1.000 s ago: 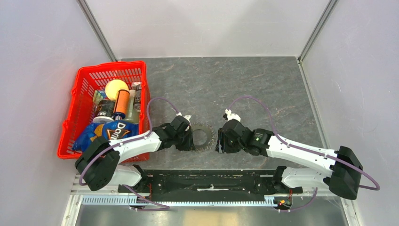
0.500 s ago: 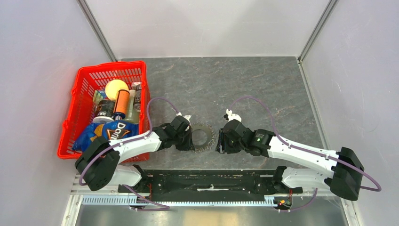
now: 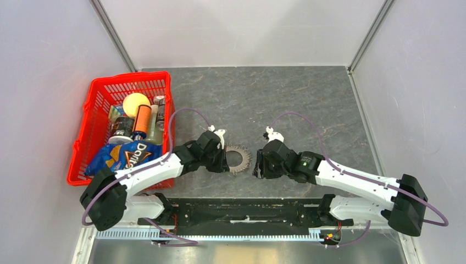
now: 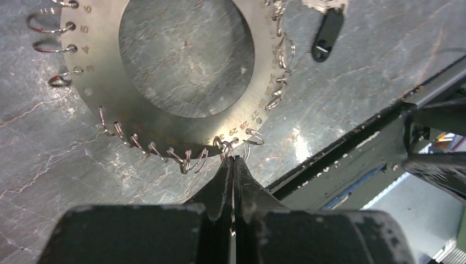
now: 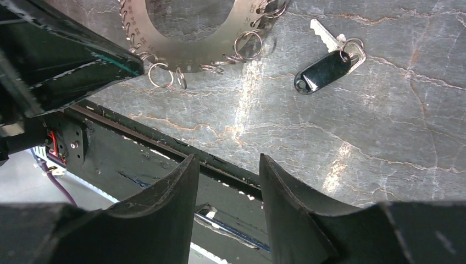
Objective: Put the keys on the keyring
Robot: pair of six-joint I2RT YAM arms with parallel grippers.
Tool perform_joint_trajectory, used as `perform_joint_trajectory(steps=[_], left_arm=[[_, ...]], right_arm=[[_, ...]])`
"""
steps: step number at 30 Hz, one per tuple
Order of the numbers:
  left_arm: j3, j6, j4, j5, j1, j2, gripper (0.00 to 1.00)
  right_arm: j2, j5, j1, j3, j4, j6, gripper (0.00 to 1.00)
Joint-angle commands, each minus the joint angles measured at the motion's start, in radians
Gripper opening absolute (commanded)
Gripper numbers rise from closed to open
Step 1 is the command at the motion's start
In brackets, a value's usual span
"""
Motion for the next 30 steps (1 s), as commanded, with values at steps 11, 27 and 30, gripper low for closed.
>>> perform_joint_trajectory(steps=[11, 27, 30], left_arm=[[0.112, 0.142, -0.081, 0.056, -0.009, -0.142, 0.02], [0.176, 0.224, -0.102, 0.117, -0.009, -0.228, 0.02], [0.192, 0.242, -0.112, 0.127, -0.009, -0.24, 0.02]], right_arm=[[-0.065, 0.026, 0.003, 0.081, -0.031, -0.083, 0.52], [-0.07, -0.13, 0.002, 0.212, -0.035, -0.305, 0.52], [-0.076, -0.157, 0.002, 0.231, -0.019, -0.349, 0.51]])
